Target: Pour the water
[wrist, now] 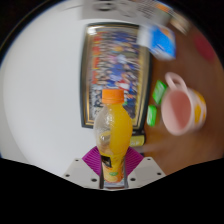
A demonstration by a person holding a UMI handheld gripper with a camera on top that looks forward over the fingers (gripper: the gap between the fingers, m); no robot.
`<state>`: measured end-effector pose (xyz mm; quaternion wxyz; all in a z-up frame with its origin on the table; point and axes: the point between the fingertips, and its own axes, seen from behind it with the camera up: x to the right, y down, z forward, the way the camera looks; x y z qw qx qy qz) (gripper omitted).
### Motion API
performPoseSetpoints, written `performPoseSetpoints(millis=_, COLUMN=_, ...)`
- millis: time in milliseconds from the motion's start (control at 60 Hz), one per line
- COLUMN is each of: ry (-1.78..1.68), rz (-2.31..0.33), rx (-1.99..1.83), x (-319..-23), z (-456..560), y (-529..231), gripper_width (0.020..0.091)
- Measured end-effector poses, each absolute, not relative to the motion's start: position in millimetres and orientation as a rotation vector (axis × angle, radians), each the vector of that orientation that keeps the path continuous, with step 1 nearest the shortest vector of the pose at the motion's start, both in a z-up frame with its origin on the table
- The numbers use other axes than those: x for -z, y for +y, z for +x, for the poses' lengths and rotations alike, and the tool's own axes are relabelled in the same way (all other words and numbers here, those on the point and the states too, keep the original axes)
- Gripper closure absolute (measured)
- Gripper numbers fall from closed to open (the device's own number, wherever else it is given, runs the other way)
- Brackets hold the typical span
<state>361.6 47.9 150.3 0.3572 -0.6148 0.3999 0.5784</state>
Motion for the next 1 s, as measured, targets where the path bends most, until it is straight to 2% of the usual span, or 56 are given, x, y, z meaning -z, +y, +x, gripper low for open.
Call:
performPoseSetpoints(millis=183, ry=0.447, rz=-1.698, rx=-0.830, x=-202, z=445, y=41, gripper_width=0.0837)
performPoseSetpoints(millis=300, ry=0.185, rz=-1.705, rx=-0.417, x=-203, z=507, y=40, gripper_width=0.0836)
performPoseSetpoints(millis=400, ry=0.100, rz=-1.747, rx=-0.163, x=-167, z=568, y=43, gripper_width=0.0837)
performPoseSetpoints(millis=500, ry=0.071, rz=-1.802, rx=-0.009, x=-110, z=622, y=42, gripper_width=0.0838)
performPoseSetpoints(millis=617, ry=0.070, rz=-1.876, rx=0.041, x=-55, z=660, y=38, gripper_width=0.0837)
performPoseSetpoints(millis=750, ry=0.090, rz=-1.915, rx=0.053, x=-9, z=681, y=34, gripper_width=0.0836)
performPoseSetpoints(millis=817, ry=0.097, rz=-1.930, rx=0.044, x=10, z=683, y=31, gripper_width=0.0828)
performPoseSetpoints(millis=950, ry=0.152, rz=-1.873, rx=0.034, x=7, z=689, y=29, gripper_width=0.0832)
performPoseSetpoints(millis=1000, ry=0.169, rz=-1.872, rx=0.027, x=6, z=689, y=28, gripper_width=0.0795)
